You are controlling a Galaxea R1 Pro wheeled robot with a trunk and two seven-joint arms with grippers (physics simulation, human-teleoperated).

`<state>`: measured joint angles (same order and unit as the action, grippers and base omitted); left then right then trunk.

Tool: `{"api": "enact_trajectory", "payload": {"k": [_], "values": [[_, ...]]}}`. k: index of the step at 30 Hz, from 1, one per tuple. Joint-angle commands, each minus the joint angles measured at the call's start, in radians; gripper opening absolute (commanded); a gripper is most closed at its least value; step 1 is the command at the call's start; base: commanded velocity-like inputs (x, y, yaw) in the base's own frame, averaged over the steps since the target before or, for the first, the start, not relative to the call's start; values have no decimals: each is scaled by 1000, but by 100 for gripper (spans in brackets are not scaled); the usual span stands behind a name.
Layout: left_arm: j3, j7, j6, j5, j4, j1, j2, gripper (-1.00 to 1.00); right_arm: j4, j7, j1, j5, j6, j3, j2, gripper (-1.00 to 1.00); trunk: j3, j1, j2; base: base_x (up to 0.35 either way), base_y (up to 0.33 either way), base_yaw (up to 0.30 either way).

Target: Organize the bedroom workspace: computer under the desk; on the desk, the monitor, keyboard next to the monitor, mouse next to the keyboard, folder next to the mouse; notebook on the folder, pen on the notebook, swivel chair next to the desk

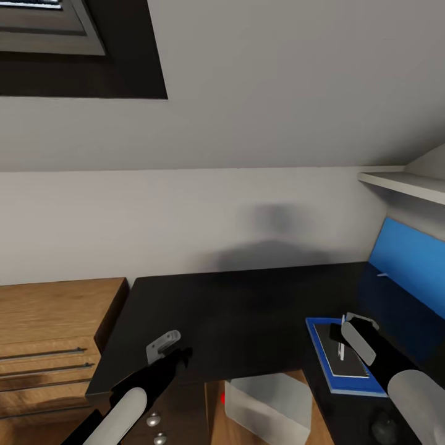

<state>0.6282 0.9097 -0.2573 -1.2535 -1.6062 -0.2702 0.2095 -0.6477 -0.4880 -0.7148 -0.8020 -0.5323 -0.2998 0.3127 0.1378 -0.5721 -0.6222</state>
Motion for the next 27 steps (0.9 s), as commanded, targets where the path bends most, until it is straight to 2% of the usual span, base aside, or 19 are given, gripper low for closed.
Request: {"api": "enact_trajectory", "payload": {"k": [1, 6, 17, 27], "values": [[1, 6, -3, -3, -1, -1, 1, 100, -1, -8, -1, -11, -1, -7, 2, -100, 2, -1, -2, 93, -4, 0], [1, 6, -3, -3, -1, -1, 1, 100, 1, -8, -2, -11, -2, -7, 2, -100, 2, -1, -2, 143, -16, 0], [-9, 6, 0, -2, -7, -1, 0, 100, 41, -16, -12, -11, -13, -7, 2, -100, 2, -1, -2, 13, -2, 0], [-10, 6, 1, -3, -8, -1, 0, 100, 45, -17, -14, -11, -14, -7, 3, -100, 33, -39, -72, 0, 0, 0]]}}
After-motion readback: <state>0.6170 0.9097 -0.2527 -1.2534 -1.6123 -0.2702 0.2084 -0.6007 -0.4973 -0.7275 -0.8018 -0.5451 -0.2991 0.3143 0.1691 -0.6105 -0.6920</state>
